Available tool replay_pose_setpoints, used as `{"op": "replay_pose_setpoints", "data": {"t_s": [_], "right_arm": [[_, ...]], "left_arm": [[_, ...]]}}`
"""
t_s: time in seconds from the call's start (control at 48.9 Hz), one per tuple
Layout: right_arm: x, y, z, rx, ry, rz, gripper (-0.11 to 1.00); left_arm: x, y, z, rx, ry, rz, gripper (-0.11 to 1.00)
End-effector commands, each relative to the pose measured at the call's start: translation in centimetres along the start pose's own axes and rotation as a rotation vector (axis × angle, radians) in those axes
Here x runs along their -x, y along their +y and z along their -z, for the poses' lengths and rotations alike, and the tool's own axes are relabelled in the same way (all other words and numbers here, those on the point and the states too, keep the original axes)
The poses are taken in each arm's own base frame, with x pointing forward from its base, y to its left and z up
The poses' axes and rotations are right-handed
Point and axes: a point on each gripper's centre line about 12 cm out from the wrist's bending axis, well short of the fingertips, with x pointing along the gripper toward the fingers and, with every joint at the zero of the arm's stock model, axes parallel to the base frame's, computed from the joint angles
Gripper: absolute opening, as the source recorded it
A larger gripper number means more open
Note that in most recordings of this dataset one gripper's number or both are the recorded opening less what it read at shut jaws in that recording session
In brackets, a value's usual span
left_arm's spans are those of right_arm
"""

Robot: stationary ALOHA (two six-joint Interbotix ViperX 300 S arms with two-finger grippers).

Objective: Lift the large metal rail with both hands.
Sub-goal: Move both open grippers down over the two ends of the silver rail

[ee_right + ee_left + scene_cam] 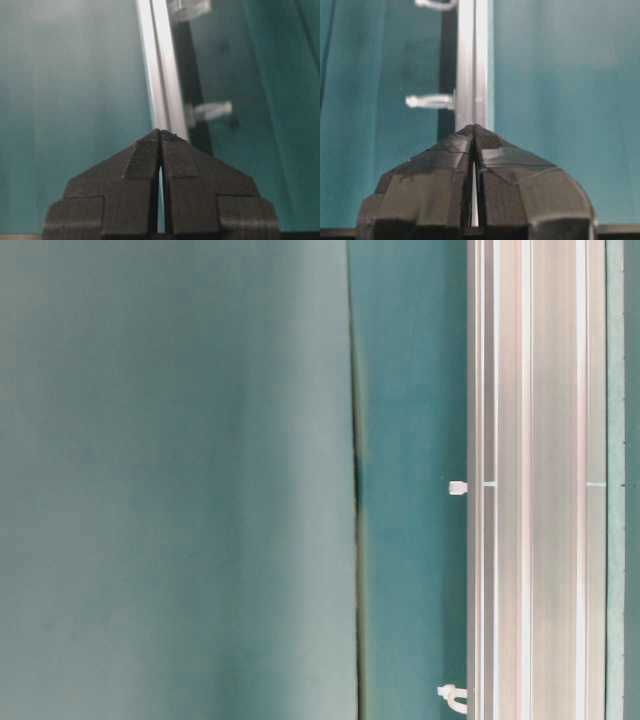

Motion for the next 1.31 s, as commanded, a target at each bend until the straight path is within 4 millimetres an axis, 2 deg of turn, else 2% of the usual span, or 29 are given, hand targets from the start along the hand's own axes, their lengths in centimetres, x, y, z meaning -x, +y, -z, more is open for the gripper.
{"op": "replay_pose_setpoints", "data": {"t_s": [0.0,0.307,0.593,0.778,0.859,0.941,1.044,1.146,1.228,1.289], "right_arm": [[-0.3,0.4,-0.8,-0.009,0.058,0.000,0.00],[-2.8,0.9,-0.6,0.004,0.343,0.033,0.00],[-4.0,1.3,-1.2,0.021,0.435,0.043,0.00],[-4.2,1.2,-1.1,0.020,0.456,0.046,0.01],[-4.3,1.2,-1.1,0.020,0.456,0.046,0.09],[-4.4,1.2,-1.0,0.020,0.462,0.048,0.25],[-4.7,1.1,-0.7,0.017,0.475,0.052,0.55],[-5.0,1.2,-0.3,0.069,0.491,0.064,0.84],[-5.3,1.1,-0.3,0.083,0.502,0.075,0.96],[-5.6,1.1,-0.2,0.083,0.511,0.075,0.96]], "left_arm": [[0.0,0.0,-1.2,-0.003,0.023,-0.001,-0.02],[-2.2,0.0,-1.4,-0.002,0.277,-0.008,-0.02],[-3.3,-0.1,-2.1,-0.010,0.328,-0.008,-0.02],[-3.4,-1.0,-2.0,-0.067,0.325,0.018,-0.02],[-3.4,-1.0,-2.0,-0.061,0.330,0.019,-0.02],[-3.5,-1.0,-2.1,-0.052,0.333,0.016,0.01],[-3.9,-0.9,-2.2,-0.039,0.340,0.012,0.13],[-4.3,-0.8,-2.0,-0.022,0.357,0.006,0.39],[-4.9,-0.8,-1.7,-0.018,0.382,0.004,0.65],[-5.5,-0.8,-1.4,-0.012,0.403,0.002,0.82]]}}
